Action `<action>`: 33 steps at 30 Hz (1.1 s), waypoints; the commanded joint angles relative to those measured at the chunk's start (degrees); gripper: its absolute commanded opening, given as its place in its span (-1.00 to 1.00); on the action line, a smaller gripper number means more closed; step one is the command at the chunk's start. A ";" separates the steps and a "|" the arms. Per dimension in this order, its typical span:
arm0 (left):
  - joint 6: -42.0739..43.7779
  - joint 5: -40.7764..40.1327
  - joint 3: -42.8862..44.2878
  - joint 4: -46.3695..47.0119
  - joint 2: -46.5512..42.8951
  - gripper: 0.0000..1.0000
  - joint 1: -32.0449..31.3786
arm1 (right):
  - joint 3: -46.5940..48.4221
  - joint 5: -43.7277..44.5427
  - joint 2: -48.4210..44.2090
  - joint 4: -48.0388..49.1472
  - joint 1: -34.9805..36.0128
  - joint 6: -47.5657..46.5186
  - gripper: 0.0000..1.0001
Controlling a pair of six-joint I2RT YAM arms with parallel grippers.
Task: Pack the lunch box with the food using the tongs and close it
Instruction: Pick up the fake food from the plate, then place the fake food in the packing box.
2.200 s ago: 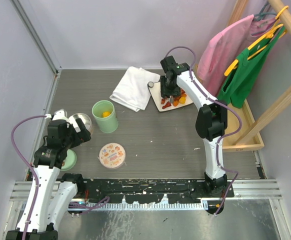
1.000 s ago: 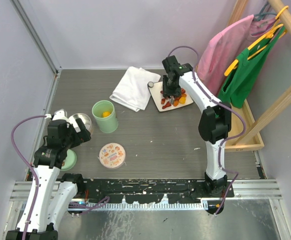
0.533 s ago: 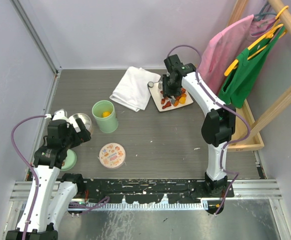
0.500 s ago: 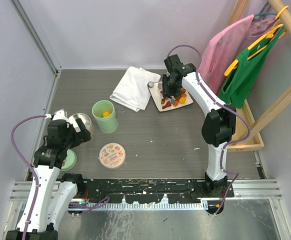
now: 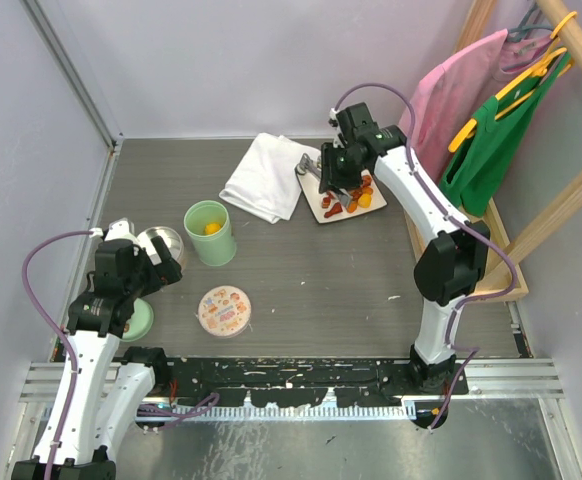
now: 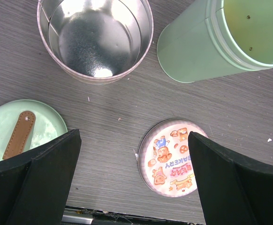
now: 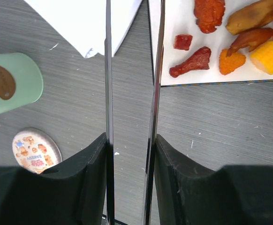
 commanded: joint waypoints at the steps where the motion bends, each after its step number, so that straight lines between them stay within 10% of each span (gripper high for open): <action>1: 0.41 0.07 0.34 2.60 -0.80 0.96 -0.25 | 0.00 -5.15 -5.26 3.45 -0.06 -0.58 -0.21; 13: 0.24 -0.16 0.32 2.60 -0.75 0.96 -0.21 | -4.04 -17.02 -12.96 12.93 0.21 2.94 -0.21; 33: 0.23 0.05 0.34 2.61 -0.35 0.96 -0.21 | 14.42 -14.06 -2.40 -6.41 19.87 -14.29 -0.18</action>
